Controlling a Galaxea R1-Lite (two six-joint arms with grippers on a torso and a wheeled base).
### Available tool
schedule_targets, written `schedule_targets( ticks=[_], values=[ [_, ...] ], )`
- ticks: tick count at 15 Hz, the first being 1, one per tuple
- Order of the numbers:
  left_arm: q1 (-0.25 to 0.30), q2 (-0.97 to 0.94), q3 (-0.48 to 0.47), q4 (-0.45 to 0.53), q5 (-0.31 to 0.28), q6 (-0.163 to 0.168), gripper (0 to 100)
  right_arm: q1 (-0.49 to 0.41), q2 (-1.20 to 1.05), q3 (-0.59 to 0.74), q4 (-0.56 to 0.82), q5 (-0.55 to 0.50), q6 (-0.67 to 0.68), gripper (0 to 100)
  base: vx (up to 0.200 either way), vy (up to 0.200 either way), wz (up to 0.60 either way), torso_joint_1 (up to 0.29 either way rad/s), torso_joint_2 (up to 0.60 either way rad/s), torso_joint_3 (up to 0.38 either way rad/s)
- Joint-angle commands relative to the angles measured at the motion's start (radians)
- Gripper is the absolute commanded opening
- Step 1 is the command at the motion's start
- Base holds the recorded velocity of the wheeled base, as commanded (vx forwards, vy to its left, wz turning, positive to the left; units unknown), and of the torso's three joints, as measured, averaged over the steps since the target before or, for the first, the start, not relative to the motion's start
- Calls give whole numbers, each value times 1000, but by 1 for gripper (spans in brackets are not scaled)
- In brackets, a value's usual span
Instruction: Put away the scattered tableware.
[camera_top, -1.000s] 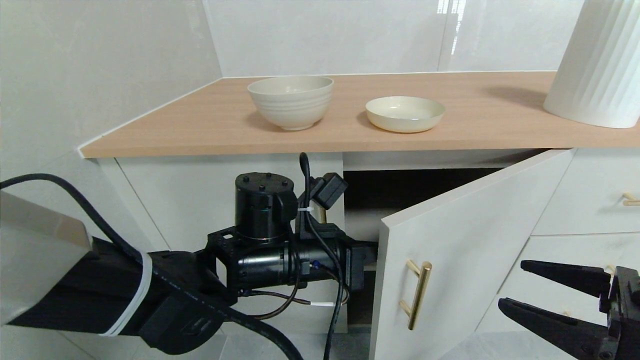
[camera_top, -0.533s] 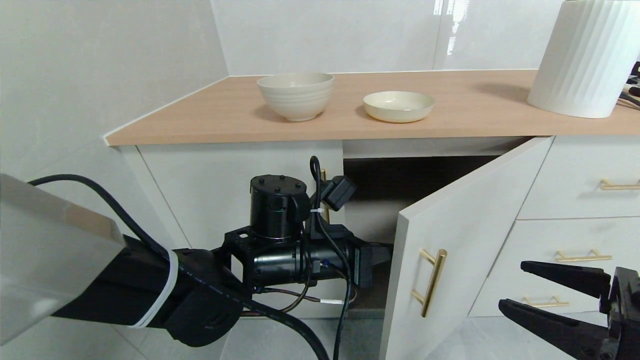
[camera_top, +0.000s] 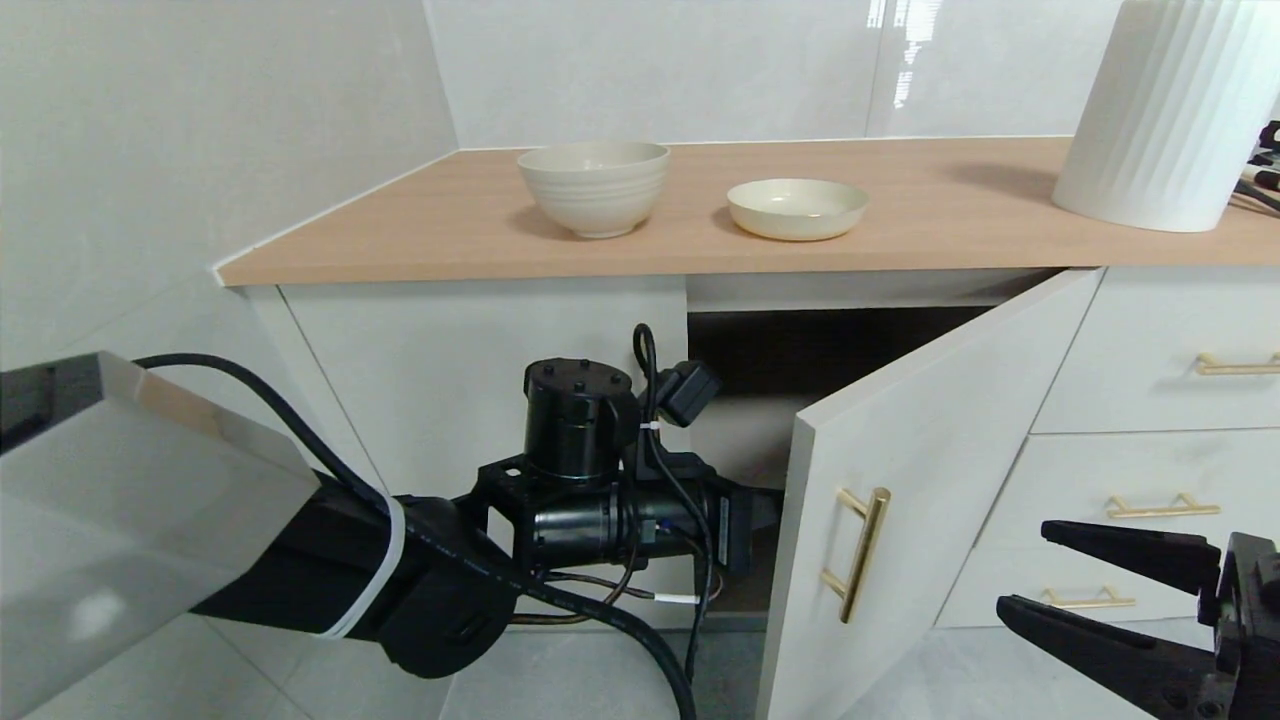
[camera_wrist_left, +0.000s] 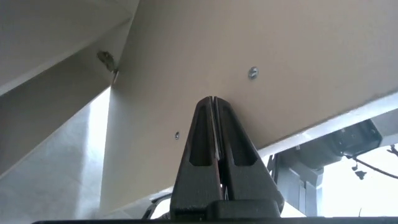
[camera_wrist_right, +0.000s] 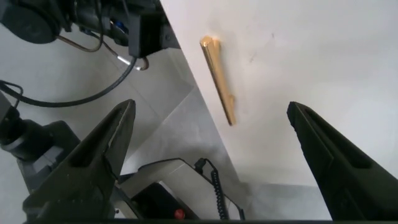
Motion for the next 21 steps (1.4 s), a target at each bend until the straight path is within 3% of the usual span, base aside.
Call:
schedule_targets(
  ticks=[1,7,11,13,17,19,21],
  values=[
    [-1,4,-16,0,-2,-2,0,1,0,0,-2,1,0,100,-200,0,0,7,2,-7],
    [-8,95,-82,0,-2,-5,0,1,-43,3,0,42,-12,100,0,0,0,0,0,0],
    [-24,106,-94,0,7,-37,0,1,-86,26,3,137,-32,100,0,0,0,0,0,0],
    [-84,98,-125,2,7,-78,0,2,-102,46,3,177,-92,100,0,0,0,0,0,0],
    [-301,123,-242,22,6,-114,0,1,-173,68,27,364,-112,100,0,0,0,0,0,0],
    [-314,112,-245,26,7,-127,0,1,-194,66,39,409,-112,100,0,0,0,0,0,0],
    [-272,83,-200,17,42,-132,0,1,-193,63,44,421,-111,100,0,0,0,0,0,0]
  ],
)
